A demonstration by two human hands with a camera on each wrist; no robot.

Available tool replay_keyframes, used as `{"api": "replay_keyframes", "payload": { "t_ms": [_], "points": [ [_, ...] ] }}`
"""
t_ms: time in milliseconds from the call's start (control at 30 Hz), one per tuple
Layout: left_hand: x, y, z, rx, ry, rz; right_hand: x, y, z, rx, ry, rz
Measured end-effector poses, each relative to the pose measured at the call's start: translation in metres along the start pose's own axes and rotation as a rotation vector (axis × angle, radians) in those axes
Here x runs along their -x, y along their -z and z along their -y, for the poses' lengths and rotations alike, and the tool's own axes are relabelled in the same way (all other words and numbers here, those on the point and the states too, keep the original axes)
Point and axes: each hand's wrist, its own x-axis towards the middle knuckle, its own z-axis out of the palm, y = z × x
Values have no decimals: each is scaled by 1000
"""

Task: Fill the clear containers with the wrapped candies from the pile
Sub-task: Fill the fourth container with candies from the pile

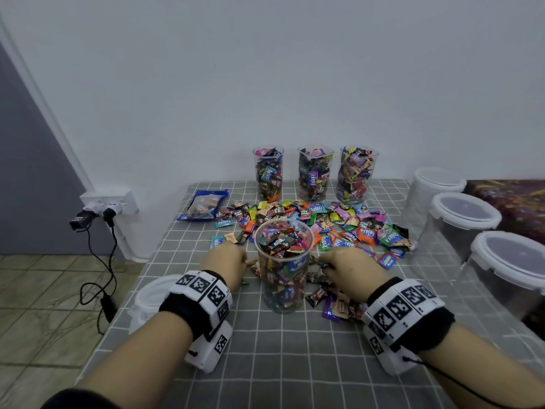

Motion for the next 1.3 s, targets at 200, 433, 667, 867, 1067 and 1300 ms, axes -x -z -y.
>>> {"api": "replay_keyframes", "payload": {
  "t_ms": [200,433,667,867,1067,1300],
  "points": [
    [6,8,5,143,44,-153,3,5,-2,-62,-15,-175],
    [20,34,4,346,19,-350,6,19,0,-275,23,-529],
    [20,50,2,457,-45,-484,8,45,40,-308,259,-695],
    [22,53,-6,528,-112,-508,3,43,63,-329,334,-560],
    [22,49,-8,591,-115,-475,6,41,66,-298,300,-464],
    [30,60,-13,591,-127,-503,18,36,50,-448,170,-468]
  ]
}}
